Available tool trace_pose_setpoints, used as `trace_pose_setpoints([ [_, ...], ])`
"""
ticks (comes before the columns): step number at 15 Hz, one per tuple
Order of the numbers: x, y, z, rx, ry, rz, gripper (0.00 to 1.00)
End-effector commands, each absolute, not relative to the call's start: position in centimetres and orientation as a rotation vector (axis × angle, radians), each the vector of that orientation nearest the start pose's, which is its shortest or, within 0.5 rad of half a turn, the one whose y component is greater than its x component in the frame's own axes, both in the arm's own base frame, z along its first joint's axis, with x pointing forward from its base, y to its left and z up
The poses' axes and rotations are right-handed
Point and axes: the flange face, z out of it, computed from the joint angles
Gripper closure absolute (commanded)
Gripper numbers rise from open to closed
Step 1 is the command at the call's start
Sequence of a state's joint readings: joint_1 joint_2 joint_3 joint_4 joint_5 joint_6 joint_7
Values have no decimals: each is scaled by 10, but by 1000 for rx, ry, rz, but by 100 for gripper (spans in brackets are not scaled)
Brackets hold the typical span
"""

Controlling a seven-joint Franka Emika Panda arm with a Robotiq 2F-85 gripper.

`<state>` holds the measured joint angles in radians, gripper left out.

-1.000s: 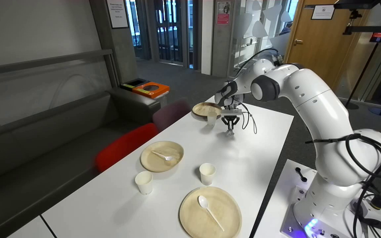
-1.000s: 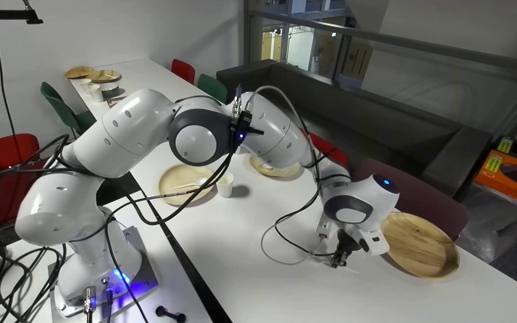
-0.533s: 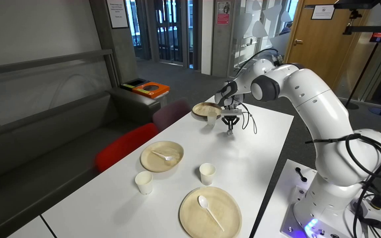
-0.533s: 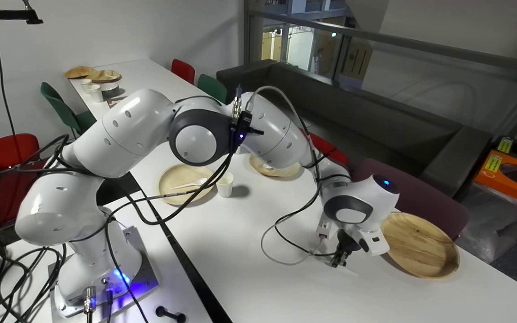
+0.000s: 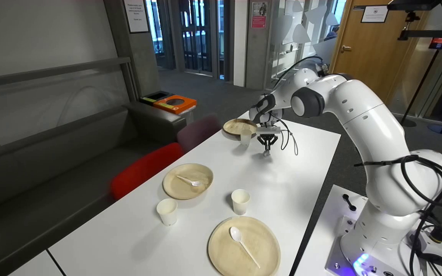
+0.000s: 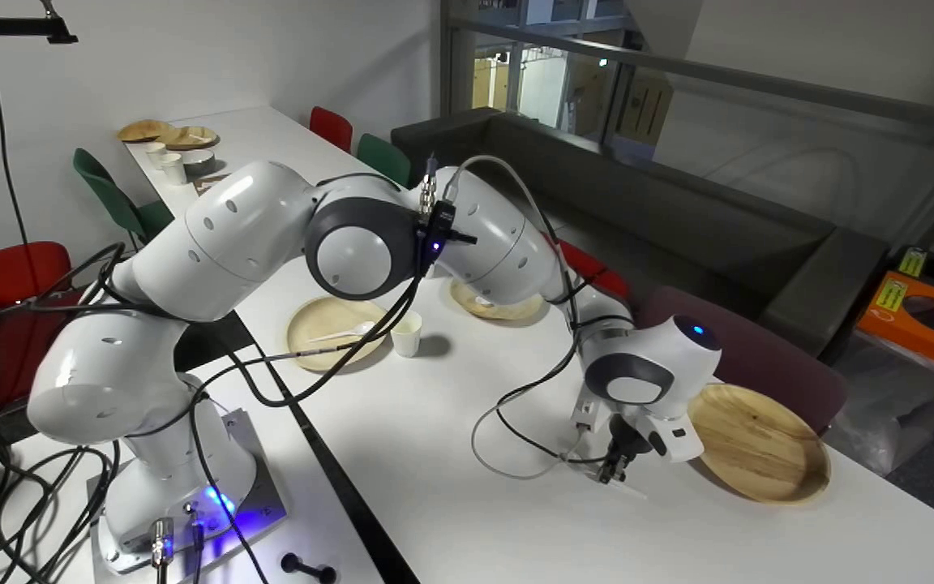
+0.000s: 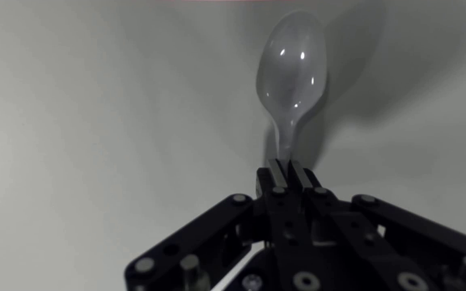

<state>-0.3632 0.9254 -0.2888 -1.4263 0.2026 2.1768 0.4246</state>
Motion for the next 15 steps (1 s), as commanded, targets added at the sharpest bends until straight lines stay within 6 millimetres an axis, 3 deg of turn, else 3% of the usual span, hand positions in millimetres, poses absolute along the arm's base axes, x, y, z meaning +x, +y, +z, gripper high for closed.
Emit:
trace_pose_setpoints([
  [1, 587, -395, 150, -2701, 1712, 231, 95],
  [9, 586, -404, 166, -2685, 1720, 192, 93],
  [15, 593, -409, 190, -2680, 1714, 151, 94],
])
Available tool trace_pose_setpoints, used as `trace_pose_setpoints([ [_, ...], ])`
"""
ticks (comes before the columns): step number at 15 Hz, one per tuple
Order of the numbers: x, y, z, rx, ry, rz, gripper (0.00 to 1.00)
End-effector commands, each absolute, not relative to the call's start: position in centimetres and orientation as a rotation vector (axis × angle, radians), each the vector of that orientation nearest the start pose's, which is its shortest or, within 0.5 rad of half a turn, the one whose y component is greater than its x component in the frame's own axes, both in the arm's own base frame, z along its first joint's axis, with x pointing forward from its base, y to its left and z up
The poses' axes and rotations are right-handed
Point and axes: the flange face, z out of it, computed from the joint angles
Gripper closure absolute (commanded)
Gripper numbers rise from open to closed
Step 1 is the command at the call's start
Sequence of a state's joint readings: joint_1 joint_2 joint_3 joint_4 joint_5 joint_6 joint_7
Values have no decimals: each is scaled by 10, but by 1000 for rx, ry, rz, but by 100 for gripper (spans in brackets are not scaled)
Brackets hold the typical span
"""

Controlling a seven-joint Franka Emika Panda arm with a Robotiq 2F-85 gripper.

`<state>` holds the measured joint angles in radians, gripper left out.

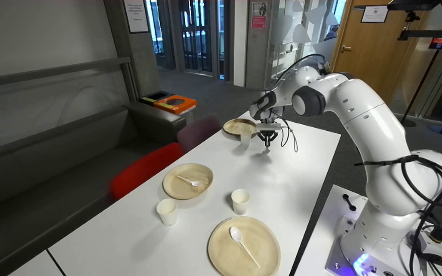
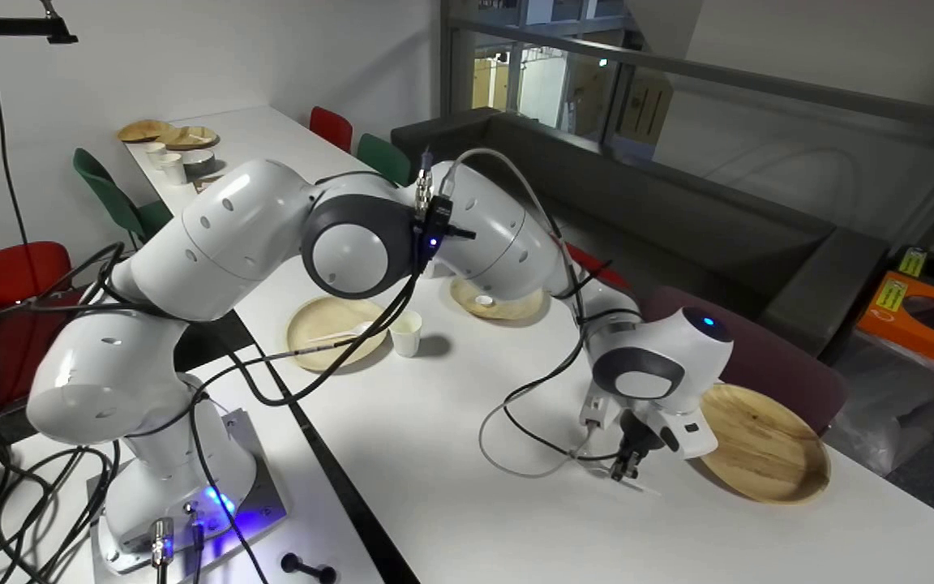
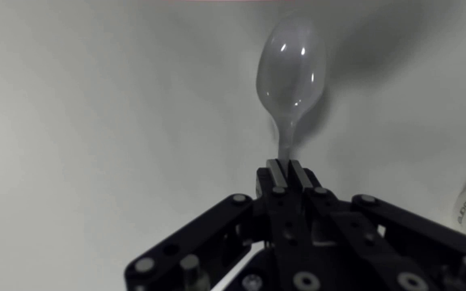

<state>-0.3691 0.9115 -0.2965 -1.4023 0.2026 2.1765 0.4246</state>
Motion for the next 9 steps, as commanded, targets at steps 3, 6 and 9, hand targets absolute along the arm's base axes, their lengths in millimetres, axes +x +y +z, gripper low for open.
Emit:
trace_pose_setpoints([
  [3, 600, -412, 208, -2677, 1713, 125, 95],
  [6, 607, -418, 228, -2697, 1675, 171, 94],
  [9, 610, -421, 250, -2791, 1521, 345, 78],
])
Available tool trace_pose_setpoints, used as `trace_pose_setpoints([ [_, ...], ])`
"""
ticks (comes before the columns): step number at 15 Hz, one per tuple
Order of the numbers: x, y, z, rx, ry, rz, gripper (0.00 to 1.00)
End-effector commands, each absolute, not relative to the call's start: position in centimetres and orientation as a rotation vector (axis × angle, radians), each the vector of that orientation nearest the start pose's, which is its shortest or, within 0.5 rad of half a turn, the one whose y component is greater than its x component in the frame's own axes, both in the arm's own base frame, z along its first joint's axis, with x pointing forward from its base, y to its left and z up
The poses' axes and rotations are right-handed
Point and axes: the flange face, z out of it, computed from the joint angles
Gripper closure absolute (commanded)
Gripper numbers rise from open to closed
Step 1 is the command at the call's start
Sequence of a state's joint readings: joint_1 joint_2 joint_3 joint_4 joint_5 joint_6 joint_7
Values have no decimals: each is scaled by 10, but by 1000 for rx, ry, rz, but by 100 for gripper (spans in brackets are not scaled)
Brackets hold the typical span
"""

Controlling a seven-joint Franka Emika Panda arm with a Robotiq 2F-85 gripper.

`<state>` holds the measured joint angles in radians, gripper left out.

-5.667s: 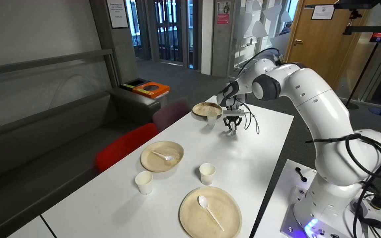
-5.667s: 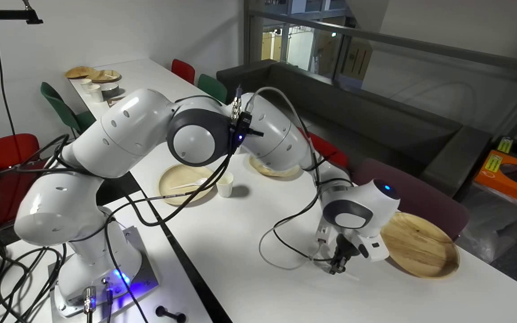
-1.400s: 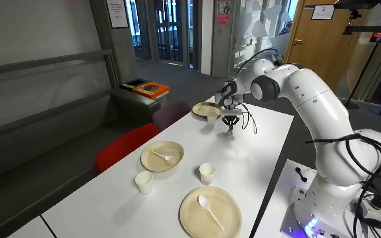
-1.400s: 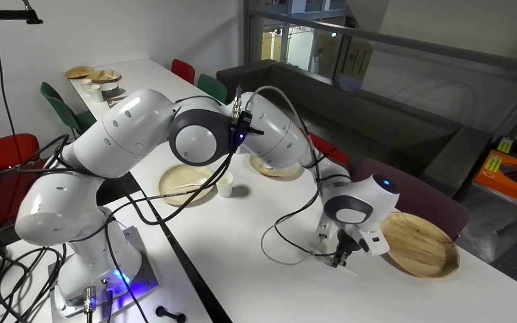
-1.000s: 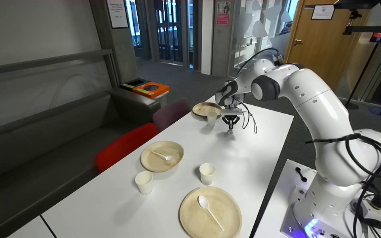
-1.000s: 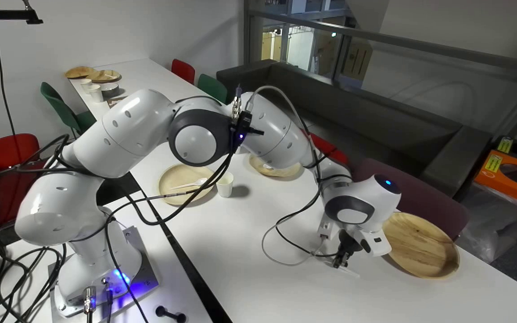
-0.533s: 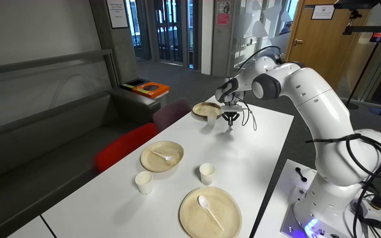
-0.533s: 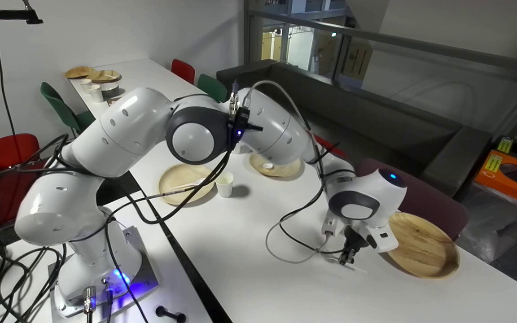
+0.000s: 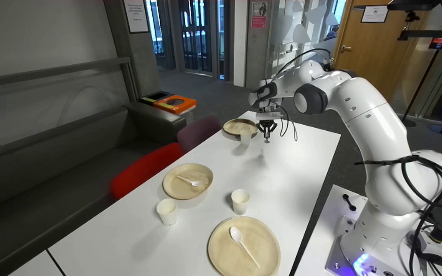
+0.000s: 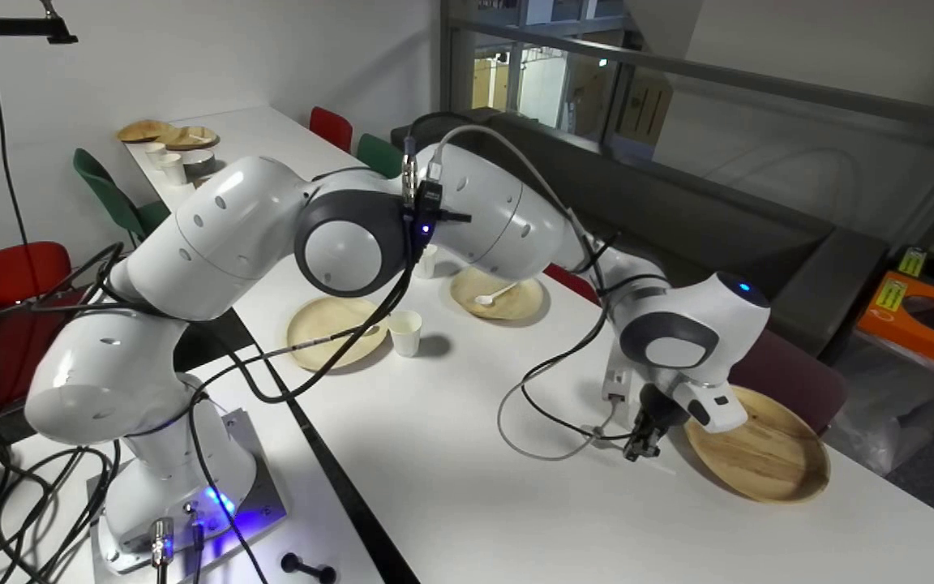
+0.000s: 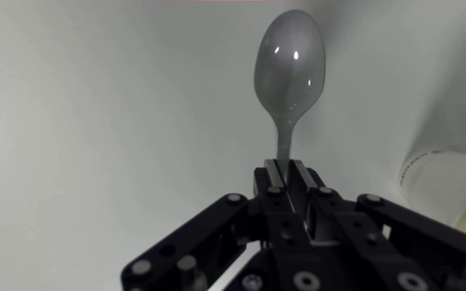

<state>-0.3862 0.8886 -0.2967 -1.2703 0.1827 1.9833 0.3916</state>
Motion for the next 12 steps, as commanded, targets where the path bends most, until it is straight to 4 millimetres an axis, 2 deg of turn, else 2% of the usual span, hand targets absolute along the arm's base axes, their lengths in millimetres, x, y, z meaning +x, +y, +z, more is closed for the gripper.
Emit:
trace_pose_setpoints([
  [1, 610, -424, 258, -2793, 1489, 391, 90],
  [4, 612, -430, 279, -2778, 1450, 489, 100],
  [6, 611, -434, 288, -2771, 1449, 519, 100],
  [7, 610, -435, 290, -2774, 1450, 531, 74],
  [9, 609, -436, 288, -2783, 1438, 564, 66],
  [12, 611, -430, 266, -2840, 1387, 612, 43],
])
